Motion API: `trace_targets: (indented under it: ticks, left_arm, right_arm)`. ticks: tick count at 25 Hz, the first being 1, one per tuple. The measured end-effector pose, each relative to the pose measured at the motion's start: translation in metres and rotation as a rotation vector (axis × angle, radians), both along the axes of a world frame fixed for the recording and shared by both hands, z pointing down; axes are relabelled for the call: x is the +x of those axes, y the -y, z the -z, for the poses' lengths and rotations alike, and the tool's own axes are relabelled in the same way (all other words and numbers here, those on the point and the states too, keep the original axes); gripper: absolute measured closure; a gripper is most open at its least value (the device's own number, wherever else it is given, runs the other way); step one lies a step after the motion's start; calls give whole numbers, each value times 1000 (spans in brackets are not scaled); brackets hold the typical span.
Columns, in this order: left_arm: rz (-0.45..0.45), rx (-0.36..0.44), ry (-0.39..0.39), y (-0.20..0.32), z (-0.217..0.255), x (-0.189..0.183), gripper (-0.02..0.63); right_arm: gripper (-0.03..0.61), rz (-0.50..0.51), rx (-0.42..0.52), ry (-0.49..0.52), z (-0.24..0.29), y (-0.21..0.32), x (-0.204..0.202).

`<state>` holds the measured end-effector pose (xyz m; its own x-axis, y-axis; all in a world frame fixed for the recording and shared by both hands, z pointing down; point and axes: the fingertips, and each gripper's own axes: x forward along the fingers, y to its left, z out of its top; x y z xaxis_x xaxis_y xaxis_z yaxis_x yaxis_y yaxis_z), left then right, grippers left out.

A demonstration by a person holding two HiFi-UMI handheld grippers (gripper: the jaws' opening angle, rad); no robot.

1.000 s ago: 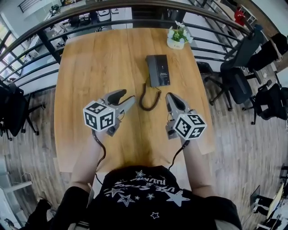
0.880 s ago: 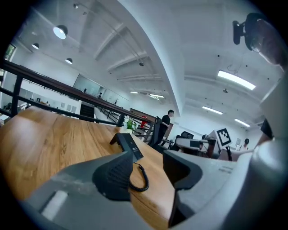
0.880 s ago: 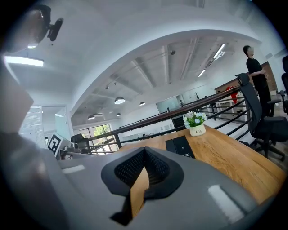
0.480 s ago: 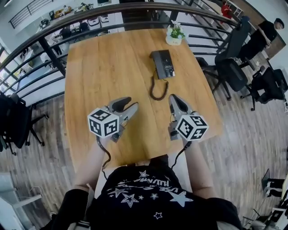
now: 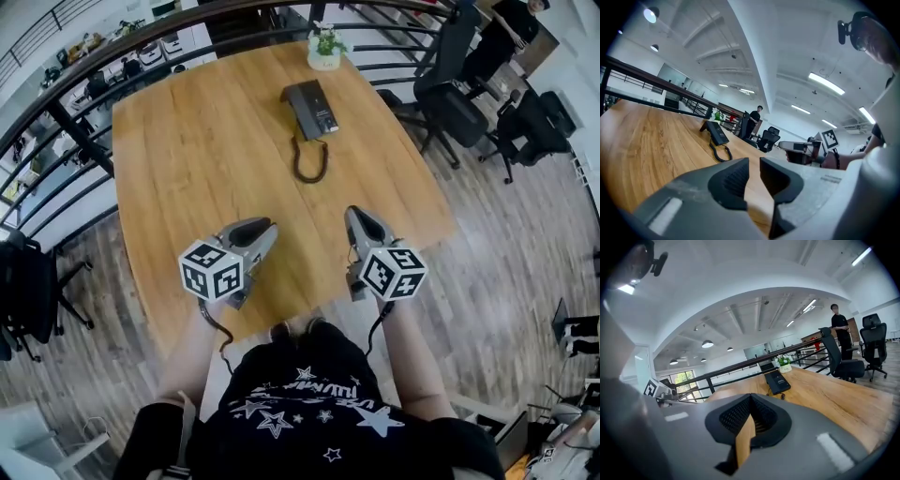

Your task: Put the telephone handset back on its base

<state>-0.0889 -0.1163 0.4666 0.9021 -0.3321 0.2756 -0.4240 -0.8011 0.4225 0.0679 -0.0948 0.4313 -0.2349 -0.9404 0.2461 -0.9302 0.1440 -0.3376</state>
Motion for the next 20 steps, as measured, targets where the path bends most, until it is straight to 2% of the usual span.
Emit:
trace_targets:
  ticks: [5, 9, 17, 20]
  left_arm:
    - [11, -19, 8, -10, -5, 3, 534]
    - [29, -35, 4, -28, -3, 7, 534]
    - [5, -16, 11, -81, 11, 14, 534]
    - [-6, 1, 15, -102, 18, 15, 557]
  right_arm:
    - [577, 6, 33, 82, -1, -8, -3]
    - [577, 7, 35, 106, 0, -23, -1]
    - [577, 41, 46, 102, 6, -73, -8]
    - [577, 47, 54, 94, 11, -94, -12]
